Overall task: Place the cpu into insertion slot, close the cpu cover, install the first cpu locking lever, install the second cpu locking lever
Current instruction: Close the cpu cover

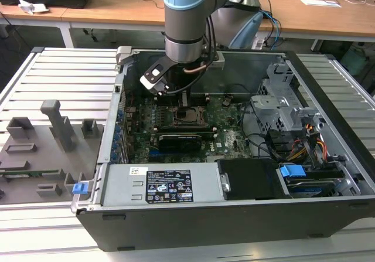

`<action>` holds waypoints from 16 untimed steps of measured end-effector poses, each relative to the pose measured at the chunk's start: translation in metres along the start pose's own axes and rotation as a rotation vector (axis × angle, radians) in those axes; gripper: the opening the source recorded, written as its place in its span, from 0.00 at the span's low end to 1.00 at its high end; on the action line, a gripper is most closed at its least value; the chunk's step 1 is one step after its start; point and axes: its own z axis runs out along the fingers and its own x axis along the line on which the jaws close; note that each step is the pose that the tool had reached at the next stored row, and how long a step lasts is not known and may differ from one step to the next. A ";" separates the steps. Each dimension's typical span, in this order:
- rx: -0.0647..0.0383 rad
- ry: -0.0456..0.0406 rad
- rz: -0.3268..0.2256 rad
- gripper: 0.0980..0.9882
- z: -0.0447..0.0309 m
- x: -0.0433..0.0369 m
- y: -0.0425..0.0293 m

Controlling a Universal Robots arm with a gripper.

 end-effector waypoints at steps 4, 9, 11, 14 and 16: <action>0.000 0.0003 0.000 0.01 0.0020 0.0017 0.0026; 0.000 0.0007 0.000 0.01 -0.0090 0.0025 0.0050; 0.000 0.0004 0.000 0.01 -0.0091 0.0023 0.0088; 0.000 0.0003 0.000 0.01 -0.0090 0.0022 0.0122; 0.000 0.0004 0.000 0.01 -0.0090 0.0020 0.0143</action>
